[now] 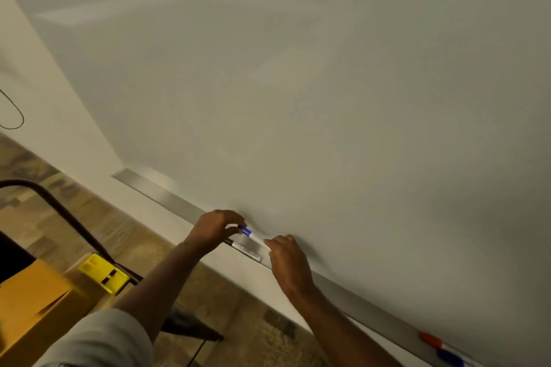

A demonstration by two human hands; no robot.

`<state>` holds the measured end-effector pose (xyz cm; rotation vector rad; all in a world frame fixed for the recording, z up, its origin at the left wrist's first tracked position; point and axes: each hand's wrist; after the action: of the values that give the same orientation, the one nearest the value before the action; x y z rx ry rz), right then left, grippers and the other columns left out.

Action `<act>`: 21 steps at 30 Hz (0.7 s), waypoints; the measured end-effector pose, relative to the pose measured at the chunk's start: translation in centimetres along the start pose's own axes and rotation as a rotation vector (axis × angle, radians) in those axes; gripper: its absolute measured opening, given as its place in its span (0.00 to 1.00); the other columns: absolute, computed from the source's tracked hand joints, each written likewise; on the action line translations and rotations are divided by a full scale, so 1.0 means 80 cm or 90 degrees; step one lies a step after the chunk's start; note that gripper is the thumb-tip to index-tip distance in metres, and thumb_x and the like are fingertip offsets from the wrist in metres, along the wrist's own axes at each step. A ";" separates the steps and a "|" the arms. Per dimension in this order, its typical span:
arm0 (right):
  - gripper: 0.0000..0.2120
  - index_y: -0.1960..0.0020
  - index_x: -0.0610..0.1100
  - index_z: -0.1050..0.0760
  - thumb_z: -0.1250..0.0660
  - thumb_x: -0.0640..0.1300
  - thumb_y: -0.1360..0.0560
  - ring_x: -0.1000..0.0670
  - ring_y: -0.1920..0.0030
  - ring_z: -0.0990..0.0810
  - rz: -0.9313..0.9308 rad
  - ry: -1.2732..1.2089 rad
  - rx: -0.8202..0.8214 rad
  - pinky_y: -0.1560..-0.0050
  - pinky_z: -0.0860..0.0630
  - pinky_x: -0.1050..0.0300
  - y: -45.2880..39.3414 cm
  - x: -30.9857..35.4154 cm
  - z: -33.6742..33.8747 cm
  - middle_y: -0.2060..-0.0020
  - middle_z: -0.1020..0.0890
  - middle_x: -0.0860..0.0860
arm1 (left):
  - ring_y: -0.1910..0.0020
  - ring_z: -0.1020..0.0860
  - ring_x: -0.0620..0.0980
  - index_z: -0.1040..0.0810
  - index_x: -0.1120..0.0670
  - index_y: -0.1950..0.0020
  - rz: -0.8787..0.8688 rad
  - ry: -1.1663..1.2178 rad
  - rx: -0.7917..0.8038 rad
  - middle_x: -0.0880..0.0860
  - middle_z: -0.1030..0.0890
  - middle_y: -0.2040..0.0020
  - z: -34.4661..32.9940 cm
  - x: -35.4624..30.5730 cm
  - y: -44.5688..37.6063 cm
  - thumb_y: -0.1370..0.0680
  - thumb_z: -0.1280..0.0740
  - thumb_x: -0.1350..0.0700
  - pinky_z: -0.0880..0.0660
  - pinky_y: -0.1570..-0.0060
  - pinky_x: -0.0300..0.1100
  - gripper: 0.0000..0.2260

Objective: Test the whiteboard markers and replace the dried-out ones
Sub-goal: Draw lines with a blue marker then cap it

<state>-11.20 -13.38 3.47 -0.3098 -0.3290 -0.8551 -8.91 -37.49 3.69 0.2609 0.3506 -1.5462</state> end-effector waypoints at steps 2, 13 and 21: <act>0.20 0.48 0.46 0.16 0.19 0.36 0.37 0.51 0.61 0.19 0.007 0.027 0.030 0.64 0.20 0.61 -0.018 -0.002 -0.030 0.60 0.16 0.53 | 0.44 0.19 0.45 0.16 0.44 0.44 0.005 -0.039 0.013 0.43 0.17 0.42 -0.014 0.023 -0.004 0.21 0.31 0.48 0.22 0.49 0.42 0.08; 0.25 0.55 0.47 0.16 0.17 0.35 0.51 0.51 0.64 0.17 0.034 0.083 0.065 0.68 0.23 0.64 -0.053 -0.006 -0.110 0.63 0.16 0.53 | 0.47 0.17 0.49 0.16 0.47 0.43 0.041 -0.087 0.049 0.46 0.15 0.45 -0.072 0.087 -0.007 0.23 0.41 0.46 0.20 0.50 0.43 0.17; 0.27 0.55 0.46 0.15 0.14 0.38 0.53 0.52 0.65 0.17 0.045 0.082 0.074 0.70 0.22 0.63 -0.052 -0.009 -0.128 0.63 0.16 0.51 | 0.52 0.18 0.49 0.18 0.49 0.48 -0.012 -0.131 0.031 0.48 0.16 0.50 -0.098 0.107 -0.003 0.23 0.36 0.49 0.19 0.57 0.46 0.09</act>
<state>-13.28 -19.49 -5.53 -0.1561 -0.2453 -0.7783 -9.66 -42.43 -6.82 0.1357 0.1541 -1.5864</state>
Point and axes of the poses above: each hand's wrist, its own y-axis away from the middle knuckle, its own z-axis out of the back of the hand, x = y × z
